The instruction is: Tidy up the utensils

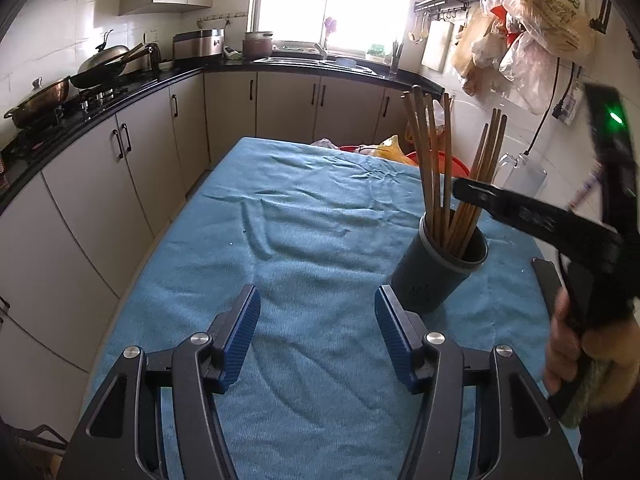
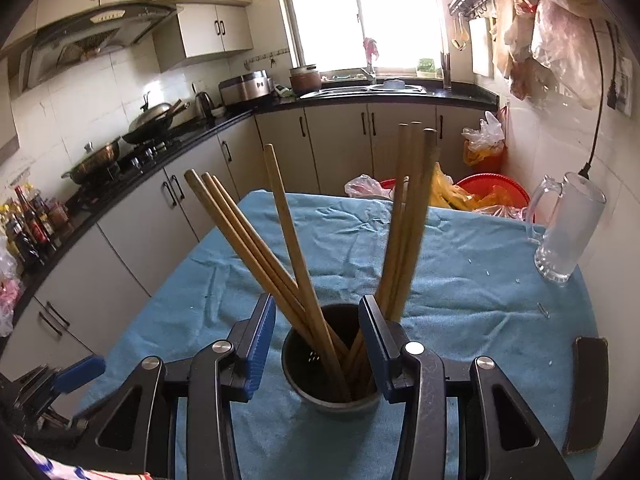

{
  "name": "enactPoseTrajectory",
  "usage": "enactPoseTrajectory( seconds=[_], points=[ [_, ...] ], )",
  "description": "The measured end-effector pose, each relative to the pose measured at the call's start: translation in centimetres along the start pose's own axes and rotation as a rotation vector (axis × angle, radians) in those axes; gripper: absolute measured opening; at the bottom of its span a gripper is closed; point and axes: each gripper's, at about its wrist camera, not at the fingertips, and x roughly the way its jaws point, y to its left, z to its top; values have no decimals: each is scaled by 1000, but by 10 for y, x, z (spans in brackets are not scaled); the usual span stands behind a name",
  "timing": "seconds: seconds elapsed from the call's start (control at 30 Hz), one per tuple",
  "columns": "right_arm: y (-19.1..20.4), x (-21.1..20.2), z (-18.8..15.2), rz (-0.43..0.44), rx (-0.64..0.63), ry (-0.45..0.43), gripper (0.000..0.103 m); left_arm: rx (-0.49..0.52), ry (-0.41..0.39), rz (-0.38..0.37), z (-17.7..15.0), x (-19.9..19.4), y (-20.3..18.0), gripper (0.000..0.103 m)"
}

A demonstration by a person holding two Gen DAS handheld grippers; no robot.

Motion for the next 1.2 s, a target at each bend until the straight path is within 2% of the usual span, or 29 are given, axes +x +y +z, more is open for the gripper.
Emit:
enactPoseTrajectory(
  seconds=[0.3, 0.7, 0.9, 1.17, 1.2],
  points=[
    [-12, 13, 4, -76, 71, 13, 46, 19, -5, 5, -6, -3, -1, 58],
    [-1, -18, -4, -35, 70, -26, 47, 2, 2, -5, -12, -7, 3, 58],
    [-1, -45, -26, -48, 63, -48, 54, -5, -26, 21, -19, -19, 9, 60],
    [-12, -52, -64, -81, 94, 6, 56, 14, -48, 81, -31, -30, 10, 63],
    [-14, -53, -68, -82, 102, 11, 56, 19, -55, 90, -32, -32, 9, 66]
  ],
)
